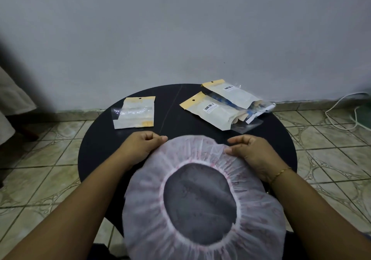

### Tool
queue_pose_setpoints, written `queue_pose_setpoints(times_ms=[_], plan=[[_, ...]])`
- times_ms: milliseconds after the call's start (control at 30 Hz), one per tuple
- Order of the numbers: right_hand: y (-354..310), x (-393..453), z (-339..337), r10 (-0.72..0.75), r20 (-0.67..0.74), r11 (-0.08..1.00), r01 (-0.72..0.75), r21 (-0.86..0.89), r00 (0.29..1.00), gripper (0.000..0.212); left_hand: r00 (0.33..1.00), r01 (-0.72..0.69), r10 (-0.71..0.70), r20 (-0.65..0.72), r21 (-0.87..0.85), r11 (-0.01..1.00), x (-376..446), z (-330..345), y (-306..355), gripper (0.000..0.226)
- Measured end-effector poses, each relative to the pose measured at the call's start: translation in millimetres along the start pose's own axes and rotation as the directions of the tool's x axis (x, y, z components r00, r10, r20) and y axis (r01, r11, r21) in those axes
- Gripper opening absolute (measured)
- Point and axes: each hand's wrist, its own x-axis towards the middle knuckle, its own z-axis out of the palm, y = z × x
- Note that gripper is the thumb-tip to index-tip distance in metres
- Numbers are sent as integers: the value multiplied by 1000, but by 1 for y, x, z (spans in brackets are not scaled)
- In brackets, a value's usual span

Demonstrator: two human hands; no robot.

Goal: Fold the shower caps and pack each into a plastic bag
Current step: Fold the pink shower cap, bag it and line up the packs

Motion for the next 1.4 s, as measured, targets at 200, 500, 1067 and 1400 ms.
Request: queue_pose_setpoints(times_ms=[200, 500, 1067, 1400], plan=[[-1, 4, -2, -43, 24, 999, 43, -8, 999, 21, 994, -46, 40, -105, -51, 998, 4, -7, 2, 32], [3, 6, 13, -54, 120, 998, 52, 17, 991, 23, 989, 67, -73, 130, 45, 997, 1, 5, 8, 39], [-14, 7, -16, 139, -36, 872, -140, -469, 990, 67, 982, 21, -3, -191, 89, 996, 11, -4, -1, 26], [-2, 5, -24, 32, -62, 946, -50, -319, 998, 33, 924, -122, 249, -291, 393, 912, 8, -10, -22, 18]])
